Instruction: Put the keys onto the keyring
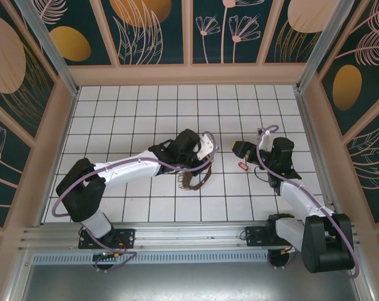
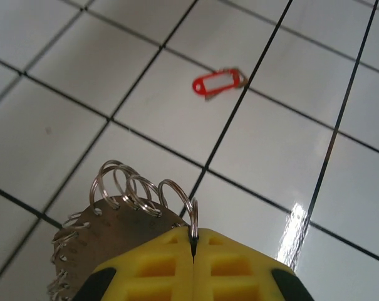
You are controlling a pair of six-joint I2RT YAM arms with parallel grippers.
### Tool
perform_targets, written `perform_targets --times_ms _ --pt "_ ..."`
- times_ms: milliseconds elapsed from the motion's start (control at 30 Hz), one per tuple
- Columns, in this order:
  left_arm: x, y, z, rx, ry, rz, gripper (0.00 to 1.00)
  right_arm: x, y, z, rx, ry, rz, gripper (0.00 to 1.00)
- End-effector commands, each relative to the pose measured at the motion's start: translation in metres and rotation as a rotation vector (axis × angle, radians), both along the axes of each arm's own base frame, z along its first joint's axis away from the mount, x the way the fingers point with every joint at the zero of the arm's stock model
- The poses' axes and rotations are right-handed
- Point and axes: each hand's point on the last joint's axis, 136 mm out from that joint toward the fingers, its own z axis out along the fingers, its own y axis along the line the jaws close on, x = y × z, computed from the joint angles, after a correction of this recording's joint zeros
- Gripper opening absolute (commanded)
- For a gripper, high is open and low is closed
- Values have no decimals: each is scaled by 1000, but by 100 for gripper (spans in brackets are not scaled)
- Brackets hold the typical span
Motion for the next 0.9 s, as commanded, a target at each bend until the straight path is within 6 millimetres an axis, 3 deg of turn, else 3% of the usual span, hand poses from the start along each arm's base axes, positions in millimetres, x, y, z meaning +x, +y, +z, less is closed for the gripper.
perform_targets --times_ms 0,133,400,633,867 --pt "11 -10 46 -46 -110 -47 0 -3 17 44 36 -174 111 61" --pt "25 -12 85 -120 -154 -67 0 0 20 72 48 -250 139 52" --pt "47 -1 151 -244 -224 -101 0 1 28 119 85 -374 208 49" --pt "52 2 175 -283 -272 -127 0 9 41 143 114 -423 279 47" --pt "44 5 190 -331 -263 -163 0 -1 63 156 130 -475 398 41"
